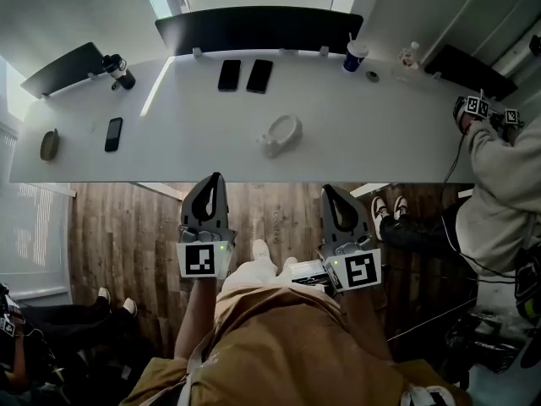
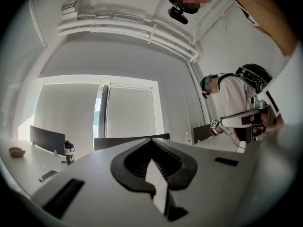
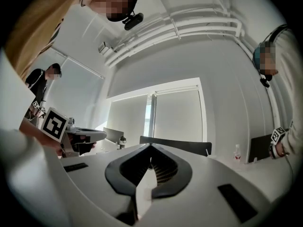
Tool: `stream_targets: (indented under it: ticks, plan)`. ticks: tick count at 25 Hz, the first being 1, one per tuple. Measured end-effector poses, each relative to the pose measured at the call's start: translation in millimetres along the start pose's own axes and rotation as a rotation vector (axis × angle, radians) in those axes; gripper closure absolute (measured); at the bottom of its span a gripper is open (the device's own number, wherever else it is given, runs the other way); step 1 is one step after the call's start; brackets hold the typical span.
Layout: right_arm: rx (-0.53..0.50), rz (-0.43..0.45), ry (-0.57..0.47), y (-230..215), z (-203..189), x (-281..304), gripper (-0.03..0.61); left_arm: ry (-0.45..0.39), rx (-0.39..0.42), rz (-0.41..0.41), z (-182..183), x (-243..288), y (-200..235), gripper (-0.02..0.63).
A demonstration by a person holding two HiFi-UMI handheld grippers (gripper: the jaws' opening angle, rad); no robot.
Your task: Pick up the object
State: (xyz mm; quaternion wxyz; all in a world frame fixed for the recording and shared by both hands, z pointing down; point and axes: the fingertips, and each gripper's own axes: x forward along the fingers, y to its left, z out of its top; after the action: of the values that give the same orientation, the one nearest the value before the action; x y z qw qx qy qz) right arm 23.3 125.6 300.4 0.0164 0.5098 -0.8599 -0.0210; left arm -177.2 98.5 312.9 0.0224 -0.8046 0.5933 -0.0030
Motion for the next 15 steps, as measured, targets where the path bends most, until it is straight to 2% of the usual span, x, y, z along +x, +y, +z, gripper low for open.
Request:
stream_targets:
  ticks: [4,8,13,15]
  plan:
    - [-0.035,-0.027,0.022,-8,-3,20,0.571,0.006,-0.016,-0.012,-9,13,15,0.606]
    - [0.004,-0.047,0.038,-14,-7,28,0.571,0.022,0.001,-0.045,-16,30,14,0.606]
    - [0.005,-0.102,0.058,-28,-17,34,0.569,0.042,-0.001,-0.053,-27,50,13,0.606]
    - [0.011,-0.101,0.064,-36,-21,39,0.569,0.04,-0.021,-0.065,-30,58,10,0.606]
